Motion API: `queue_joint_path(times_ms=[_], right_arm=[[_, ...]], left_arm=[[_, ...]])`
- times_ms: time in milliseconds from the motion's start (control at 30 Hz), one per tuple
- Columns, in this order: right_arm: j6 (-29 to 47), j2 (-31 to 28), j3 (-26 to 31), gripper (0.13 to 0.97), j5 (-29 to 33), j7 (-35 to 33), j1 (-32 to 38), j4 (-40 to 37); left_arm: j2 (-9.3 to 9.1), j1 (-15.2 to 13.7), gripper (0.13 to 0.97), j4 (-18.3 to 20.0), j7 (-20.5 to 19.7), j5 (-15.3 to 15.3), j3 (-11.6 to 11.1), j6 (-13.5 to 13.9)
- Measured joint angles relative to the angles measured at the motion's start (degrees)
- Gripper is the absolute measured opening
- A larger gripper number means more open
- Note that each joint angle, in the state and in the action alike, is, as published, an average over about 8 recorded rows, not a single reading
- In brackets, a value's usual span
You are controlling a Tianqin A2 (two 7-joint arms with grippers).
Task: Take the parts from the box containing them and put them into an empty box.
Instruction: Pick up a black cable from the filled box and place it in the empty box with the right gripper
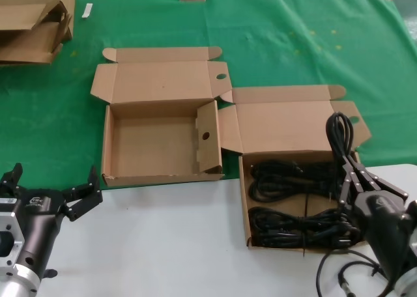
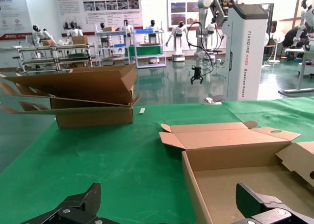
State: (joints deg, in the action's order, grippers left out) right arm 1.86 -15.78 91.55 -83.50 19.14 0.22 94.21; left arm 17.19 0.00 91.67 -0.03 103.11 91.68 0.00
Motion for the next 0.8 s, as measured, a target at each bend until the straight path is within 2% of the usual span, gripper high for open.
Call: queue_joint_path(times_ms=[233, 500, 800], right_arm=[[0.7, 2.2, -0.4, 0.155, -6.8, -5.5, -1.5, 3.3], [7.2, 7.8, -5.8, 0.155, -15.0, -17.2, -2.4, 3.9], [10.7, 11.3, -8.0, 0.154, -19.6, -23.9, -2.7, 4.4]], left_arm=[[0.0, 0.0, 0.966, 0.0, 0.0, 0.0, 0.0, 0.0], [0.0, 0.0, 0.966, 0.0, 0.0, 0.0, 0.0, 0.0], [0.0, 0.0, 0.966, 0.0, 0.0, 0.0, 0.0, 0.0]])
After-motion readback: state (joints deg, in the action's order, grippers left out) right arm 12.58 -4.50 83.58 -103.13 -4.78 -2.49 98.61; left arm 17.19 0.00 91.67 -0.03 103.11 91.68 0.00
